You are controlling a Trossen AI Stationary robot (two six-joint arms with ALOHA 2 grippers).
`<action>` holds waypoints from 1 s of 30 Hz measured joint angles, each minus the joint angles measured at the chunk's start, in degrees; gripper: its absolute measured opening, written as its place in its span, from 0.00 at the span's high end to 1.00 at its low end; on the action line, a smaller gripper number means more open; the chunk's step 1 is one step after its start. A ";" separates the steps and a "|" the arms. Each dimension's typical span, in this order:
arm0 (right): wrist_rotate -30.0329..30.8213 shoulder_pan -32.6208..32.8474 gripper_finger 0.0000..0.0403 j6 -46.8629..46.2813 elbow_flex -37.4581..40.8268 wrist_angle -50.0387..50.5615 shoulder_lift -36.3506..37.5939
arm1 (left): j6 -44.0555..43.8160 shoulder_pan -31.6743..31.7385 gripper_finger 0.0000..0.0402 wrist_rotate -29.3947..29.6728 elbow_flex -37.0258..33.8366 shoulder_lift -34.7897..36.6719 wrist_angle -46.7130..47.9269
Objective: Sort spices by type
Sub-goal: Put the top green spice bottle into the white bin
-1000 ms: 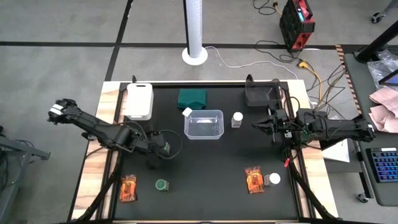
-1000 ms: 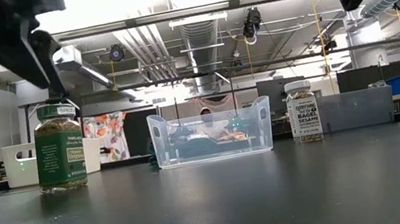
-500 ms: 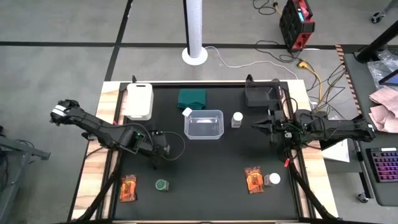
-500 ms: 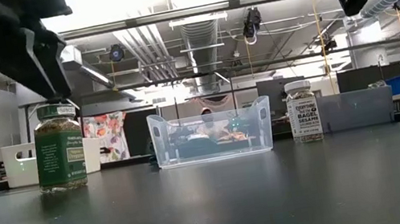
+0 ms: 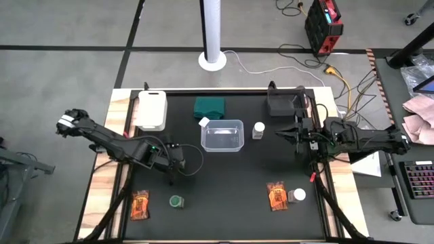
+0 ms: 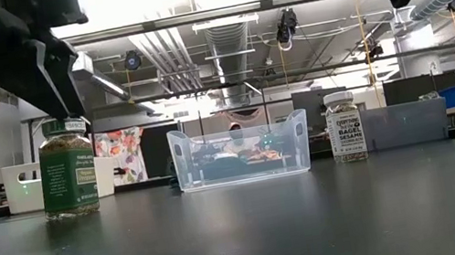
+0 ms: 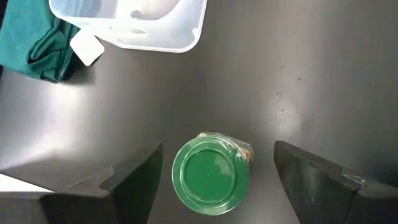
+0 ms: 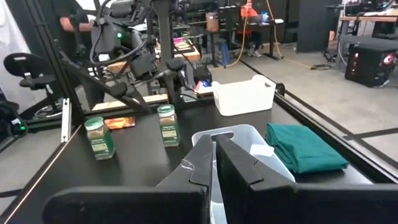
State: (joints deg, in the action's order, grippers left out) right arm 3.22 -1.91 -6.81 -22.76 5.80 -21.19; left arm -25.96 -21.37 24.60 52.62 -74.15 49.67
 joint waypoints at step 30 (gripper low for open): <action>-0.07 0.00 0.97 -0.19 0.04 1.49 -0.02 | -0.09 0.00 0.35 -0.07 -4.81 -0.81 -3.85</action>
State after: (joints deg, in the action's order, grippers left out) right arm 3.16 -1.91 -7.00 -22.72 7.29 -21.21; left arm -26.04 -21.37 24.53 47.81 -74.96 45.82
